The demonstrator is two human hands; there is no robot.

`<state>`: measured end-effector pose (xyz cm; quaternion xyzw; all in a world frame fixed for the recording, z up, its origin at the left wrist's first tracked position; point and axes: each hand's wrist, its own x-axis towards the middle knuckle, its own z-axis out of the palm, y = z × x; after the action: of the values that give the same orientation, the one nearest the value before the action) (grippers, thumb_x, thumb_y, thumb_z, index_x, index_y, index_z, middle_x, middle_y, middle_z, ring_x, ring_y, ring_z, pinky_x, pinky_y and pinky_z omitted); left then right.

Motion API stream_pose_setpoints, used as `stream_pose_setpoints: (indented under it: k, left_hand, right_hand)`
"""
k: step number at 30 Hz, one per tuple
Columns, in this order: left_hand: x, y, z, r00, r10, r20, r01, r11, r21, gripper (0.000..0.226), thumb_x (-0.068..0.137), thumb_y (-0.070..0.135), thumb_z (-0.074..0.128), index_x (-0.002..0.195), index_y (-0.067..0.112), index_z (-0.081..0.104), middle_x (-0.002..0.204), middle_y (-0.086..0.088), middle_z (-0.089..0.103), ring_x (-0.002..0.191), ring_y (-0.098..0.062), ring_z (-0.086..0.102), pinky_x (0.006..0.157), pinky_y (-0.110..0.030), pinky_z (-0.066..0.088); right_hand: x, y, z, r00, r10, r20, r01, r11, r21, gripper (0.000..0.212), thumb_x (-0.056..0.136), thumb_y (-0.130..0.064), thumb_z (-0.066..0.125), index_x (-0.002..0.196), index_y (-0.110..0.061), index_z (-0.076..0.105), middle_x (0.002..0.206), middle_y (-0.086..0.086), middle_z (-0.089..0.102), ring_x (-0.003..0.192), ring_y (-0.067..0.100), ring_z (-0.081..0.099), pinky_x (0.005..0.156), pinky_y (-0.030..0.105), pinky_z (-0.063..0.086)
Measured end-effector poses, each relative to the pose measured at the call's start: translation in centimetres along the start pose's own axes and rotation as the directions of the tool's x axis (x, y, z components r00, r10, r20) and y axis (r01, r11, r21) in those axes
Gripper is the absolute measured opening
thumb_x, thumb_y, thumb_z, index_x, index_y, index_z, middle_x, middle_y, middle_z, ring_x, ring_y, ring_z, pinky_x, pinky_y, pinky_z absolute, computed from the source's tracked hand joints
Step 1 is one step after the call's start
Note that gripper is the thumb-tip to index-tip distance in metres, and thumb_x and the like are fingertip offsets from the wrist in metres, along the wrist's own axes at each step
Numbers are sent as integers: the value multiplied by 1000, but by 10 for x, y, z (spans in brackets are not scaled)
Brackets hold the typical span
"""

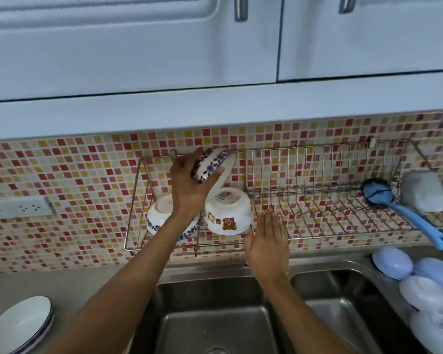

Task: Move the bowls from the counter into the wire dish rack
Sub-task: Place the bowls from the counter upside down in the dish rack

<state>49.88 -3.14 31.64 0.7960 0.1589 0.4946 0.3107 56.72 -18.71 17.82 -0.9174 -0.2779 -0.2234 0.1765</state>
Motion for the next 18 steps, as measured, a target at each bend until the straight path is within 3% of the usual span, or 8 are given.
stream_pose_setpoints:
  k: [4,8,12,18]
  left_hand:
    - [-4,-18,16,940,273,207,-324,903,281,72,75,61,62,135,25,49,133,-11,47,123,-22,36,102,-32,33]
    - [-13,-38,32,834,384,395,-539,718,440,67,78,60,60,135,27,47,135,-12,50,123,-30,38,103,-46,42]
    - [-25,-54,40,753,387,532,-644,598,477,72,70,59,69,132,29,46,133,-10,44,120,-32,38,97,-52,48]
    - [-33,-62,43,739,325,590,-640,613,463,79,61,59,76,130,29,52,131,-13,55,121,-30,36,97,-53,47]
  right_hand:
    - [1,0,2,1000,14,-3,-14,1000,5,58,94,-39,41,136,0,49,140,19,52,133,29,45,116,39,19]
    - [-1,-2,1,999,34,-34,-33,999,19,58,93,-39,42,134,1,51,137,19,54,131,29,48,115,40,21]
    - [0,-4,0,998,50,-34,-49,999,9,58,94,-40,41,135,0,50,138,18,53,132,28,47,115,40,17]
    - [0,-4,3,998,63,-23,-62,998,8,59,93,-41,43,135,-1,50,138,18,54,132,28,48,115,41,16]
